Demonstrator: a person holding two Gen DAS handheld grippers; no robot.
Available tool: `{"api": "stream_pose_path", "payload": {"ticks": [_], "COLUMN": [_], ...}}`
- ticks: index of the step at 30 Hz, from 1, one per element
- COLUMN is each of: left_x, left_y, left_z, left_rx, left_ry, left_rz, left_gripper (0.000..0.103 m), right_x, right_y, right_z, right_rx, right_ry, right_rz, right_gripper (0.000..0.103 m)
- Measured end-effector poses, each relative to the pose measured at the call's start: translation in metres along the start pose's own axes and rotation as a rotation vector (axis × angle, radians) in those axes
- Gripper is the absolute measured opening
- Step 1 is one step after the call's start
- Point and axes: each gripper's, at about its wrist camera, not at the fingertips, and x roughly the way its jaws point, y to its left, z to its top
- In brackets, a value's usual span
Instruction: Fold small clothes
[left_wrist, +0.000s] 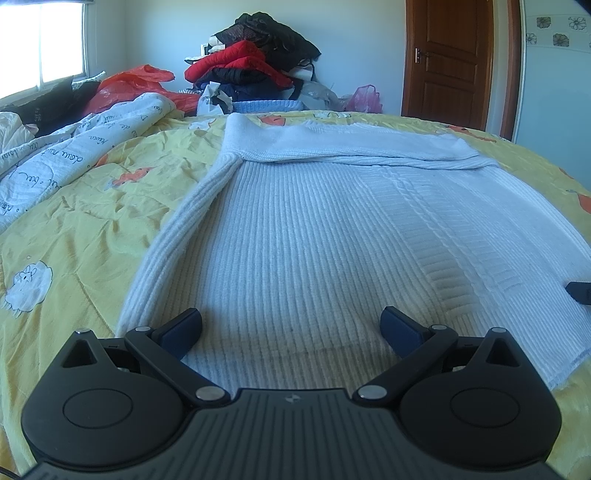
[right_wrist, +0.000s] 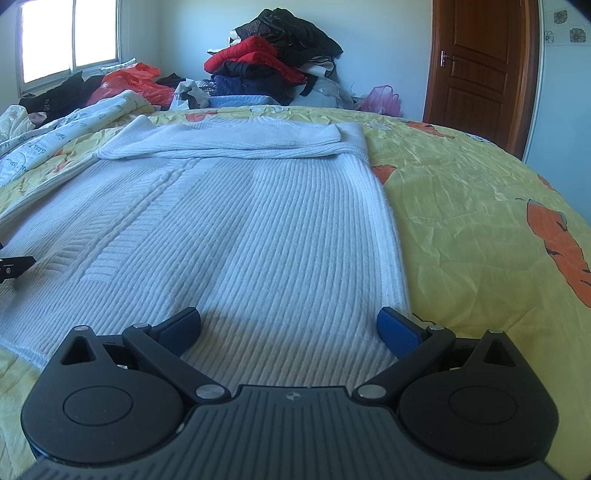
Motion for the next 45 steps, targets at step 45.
{"api": "stream_pose_path", "payload": {"ticks": [45], "left_x": [-0.044], "left_y": [0.127], "left_z": [-0.014], "left_rx": [-0.535], "left_ry": [0.049], "left_rz": [-0.155], "left_gripper": [0.103], "right_x": [-0.051], "right_y": [-0.146], "right_z": [-0.038], "right_rx": [0.694], "right_ry": [0.025], "right_rz": [0.403], "right_gripper": [0.100]}}
